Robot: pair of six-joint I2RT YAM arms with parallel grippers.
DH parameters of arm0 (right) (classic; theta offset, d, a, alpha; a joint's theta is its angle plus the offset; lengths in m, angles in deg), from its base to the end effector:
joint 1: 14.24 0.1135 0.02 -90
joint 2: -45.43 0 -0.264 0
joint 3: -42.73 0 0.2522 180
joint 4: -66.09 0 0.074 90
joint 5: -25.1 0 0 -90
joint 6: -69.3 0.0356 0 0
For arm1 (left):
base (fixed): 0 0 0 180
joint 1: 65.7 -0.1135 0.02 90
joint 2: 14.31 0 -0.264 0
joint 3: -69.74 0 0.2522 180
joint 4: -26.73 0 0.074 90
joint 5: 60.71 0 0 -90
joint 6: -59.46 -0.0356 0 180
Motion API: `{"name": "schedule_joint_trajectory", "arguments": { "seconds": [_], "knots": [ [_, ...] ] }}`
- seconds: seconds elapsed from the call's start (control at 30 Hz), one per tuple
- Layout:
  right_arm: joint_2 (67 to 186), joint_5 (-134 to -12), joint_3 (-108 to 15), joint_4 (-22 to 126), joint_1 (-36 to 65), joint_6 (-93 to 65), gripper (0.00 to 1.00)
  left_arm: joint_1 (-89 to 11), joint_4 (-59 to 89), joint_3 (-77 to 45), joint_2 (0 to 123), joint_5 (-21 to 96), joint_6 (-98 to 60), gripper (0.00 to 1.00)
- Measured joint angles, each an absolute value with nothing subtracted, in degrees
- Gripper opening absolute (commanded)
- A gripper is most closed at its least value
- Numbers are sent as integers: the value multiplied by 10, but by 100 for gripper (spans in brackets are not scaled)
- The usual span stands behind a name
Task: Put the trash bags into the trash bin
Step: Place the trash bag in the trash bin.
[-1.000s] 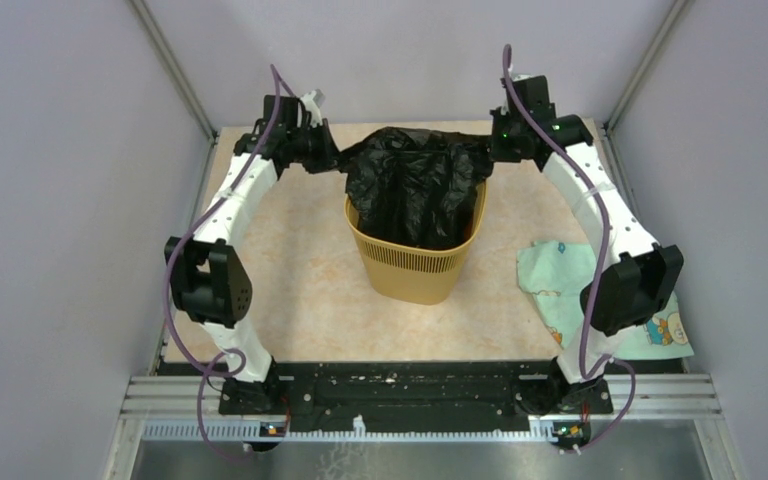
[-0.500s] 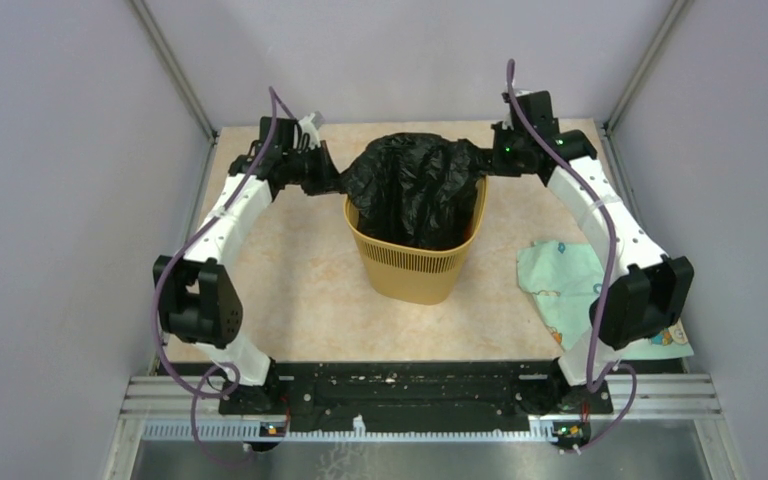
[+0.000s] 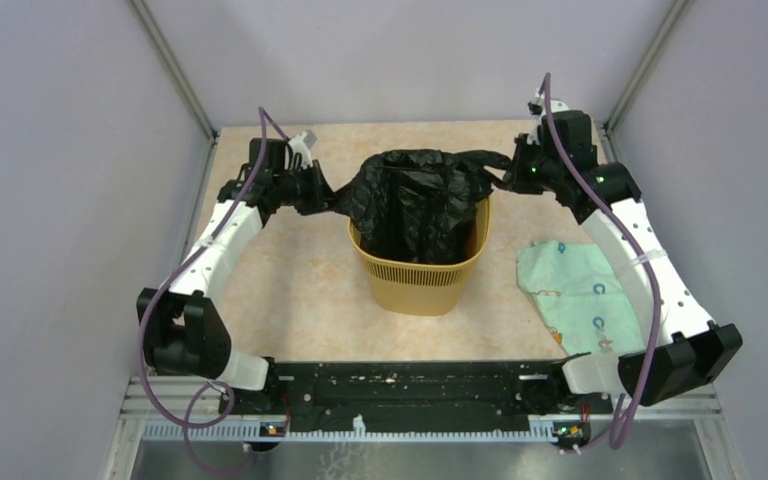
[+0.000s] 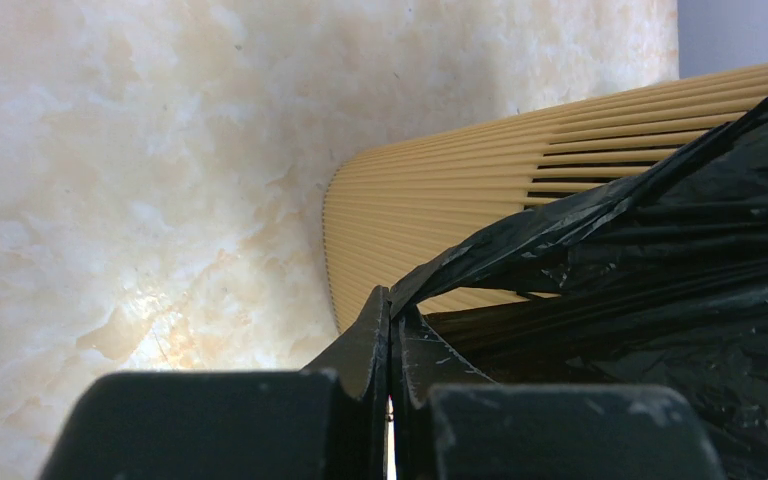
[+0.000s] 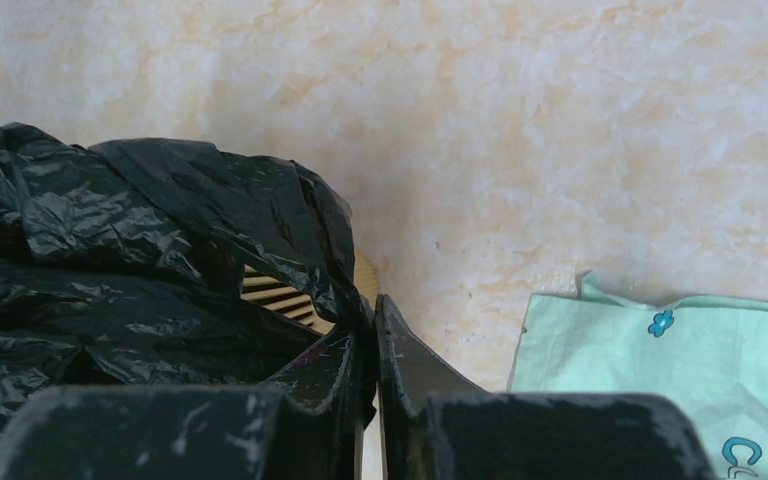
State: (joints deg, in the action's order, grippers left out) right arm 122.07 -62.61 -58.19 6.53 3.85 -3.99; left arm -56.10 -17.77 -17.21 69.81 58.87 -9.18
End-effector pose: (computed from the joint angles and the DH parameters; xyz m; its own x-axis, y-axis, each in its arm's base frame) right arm 0.2650 0.0851 0.4108 -0.6061 0.1042 -0.7885 -0.1096 0.9710 0.2126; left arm 0.3158 -0.0712 0.3188 -0.7958 -0.1867 -0.5761 0.2349 0.7817 -0.5777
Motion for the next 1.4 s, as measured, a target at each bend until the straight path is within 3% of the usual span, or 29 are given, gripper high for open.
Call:
{"name": "schedule_joint_trajectory", "arguments": {
  "seconds": [0.23, 0.5, 0.67, 0.8, 1.07, 1.4],
  "knots": [
    [1193, -660, -498, 98, 38, -37, 13, -561, -150, -129, 679, 625, -75, 0],
    [1182, -775, -404, 210, 35, 10, 32, -561, -97, -93, 677, 666, -40, 4],
    [1182, -830, -362, 293, 30, 76, 37, -549, -56, -60, 677, 682, 9, 4],
    [1192, -833, -363, 331, 28, 109, 50, -529, -38, -56, 677, 660, 32, 5],
    [1220, -783, -453, 258, 36, 90, 80, -508, -37, -56, 674, 642, 45, 10],
    [1128, -687, -454, 148, 36, 48, 84, -507, -58, -76, 668, 621, 31, 13]
  ]
}}
